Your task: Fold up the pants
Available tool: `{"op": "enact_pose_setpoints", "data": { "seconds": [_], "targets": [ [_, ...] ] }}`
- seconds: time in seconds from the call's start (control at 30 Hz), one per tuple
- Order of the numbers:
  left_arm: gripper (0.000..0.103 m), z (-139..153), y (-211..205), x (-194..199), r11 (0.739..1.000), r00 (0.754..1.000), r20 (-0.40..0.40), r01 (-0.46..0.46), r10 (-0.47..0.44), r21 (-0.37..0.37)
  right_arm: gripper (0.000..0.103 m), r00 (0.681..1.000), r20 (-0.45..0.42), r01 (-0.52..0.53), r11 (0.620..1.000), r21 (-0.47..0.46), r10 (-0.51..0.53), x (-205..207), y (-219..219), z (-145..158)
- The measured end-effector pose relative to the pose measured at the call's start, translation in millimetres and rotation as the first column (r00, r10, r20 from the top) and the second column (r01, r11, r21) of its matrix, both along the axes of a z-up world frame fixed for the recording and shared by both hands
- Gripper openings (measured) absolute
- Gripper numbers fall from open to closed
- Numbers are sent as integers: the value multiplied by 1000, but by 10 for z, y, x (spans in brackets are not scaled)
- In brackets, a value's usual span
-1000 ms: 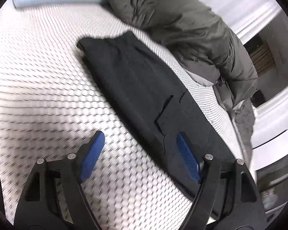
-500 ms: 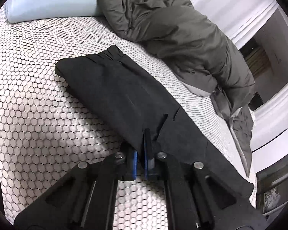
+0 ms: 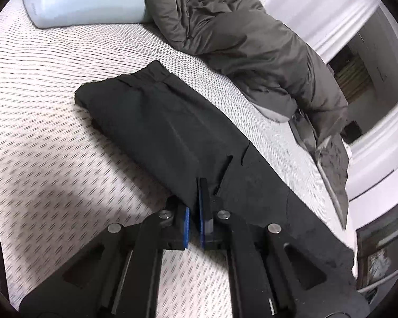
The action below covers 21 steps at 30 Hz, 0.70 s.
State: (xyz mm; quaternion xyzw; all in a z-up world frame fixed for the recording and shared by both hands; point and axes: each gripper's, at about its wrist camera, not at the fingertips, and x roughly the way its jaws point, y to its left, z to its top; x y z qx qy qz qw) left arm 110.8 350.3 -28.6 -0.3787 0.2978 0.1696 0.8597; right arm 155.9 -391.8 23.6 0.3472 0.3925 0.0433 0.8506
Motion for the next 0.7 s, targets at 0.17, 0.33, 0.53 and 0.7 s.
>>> {"op": "enact_pose_setpoints", "data": {
  "seconds": [0.17, 0.33, 0.53, 0.7],
  "targets": [
    [9, -121, -84, -463, 999, 997, -71, 27, -24, 39, 18, 995, -103, -18, 998, -57, 13, -288, -56, -210],
    [45, -8, -225, -776, 997, 998, -51, 38, -34, 65, 40, 997, -81, 5, 1000, -4, -5, -370, -170, -171],
    [80, 299, -683, -865, 979, 995, -7, 103, -104, 175, 67, 979, -26, 196, 971, -135, -201, -635, -462, 74],
    [83, 425, -1198, -561, 952, 973, 6, 223, -230, 208, 36, 989, -44, 138, 990, -27, -139, -469, -498, -36]
  ]
}}
